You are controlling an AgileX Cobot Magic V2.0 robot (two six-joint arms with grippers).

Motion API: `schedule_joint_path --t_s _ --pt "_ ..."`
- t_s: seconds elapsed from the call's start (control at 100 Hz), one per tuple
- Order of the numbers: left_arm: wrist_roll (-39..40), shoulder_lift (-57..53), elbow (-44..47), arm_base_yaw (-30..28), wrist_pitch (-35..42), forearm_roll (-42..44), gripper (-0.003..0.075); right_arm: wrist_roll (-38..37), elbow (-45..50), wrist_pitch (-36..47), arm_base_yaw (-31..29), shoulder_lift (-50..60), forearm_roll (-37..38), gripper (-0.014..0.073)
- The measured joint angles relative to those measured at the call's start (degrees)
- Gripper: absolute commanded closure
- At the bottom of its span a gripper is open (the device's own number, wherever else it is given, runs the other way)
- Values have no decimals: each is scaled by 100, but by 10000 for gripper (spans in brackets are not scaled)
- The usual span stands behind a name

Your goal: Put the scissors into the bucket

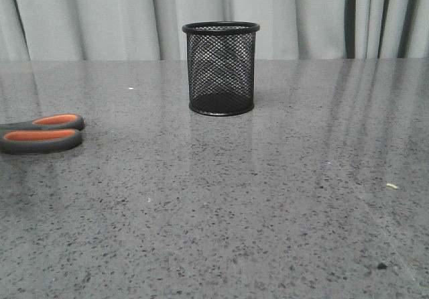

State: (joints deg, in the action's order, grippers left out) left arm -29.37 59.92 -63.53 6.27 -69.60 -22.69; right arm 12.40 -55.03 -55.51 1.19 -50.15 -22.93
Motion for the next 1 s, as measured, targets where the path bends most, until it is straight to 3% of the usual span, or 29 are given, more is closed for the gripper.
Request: schedule_joint_path --t_s 0.23,0.49,0.84,1.0 --pt "-1275 1098 -668 0 -162 140 314 0 0 -13 27 0 13 209" --pt "-3818 2017 -818 0 -151 319 312 25 0 -30 247 0 22 209" --pt "-5425 2644 -823 12 -106 862 312 62 0 -39 387 0 26 209" --pt "-5795 2786 -846 147 -103 969 312 62 0 -39 387 0 26 209"
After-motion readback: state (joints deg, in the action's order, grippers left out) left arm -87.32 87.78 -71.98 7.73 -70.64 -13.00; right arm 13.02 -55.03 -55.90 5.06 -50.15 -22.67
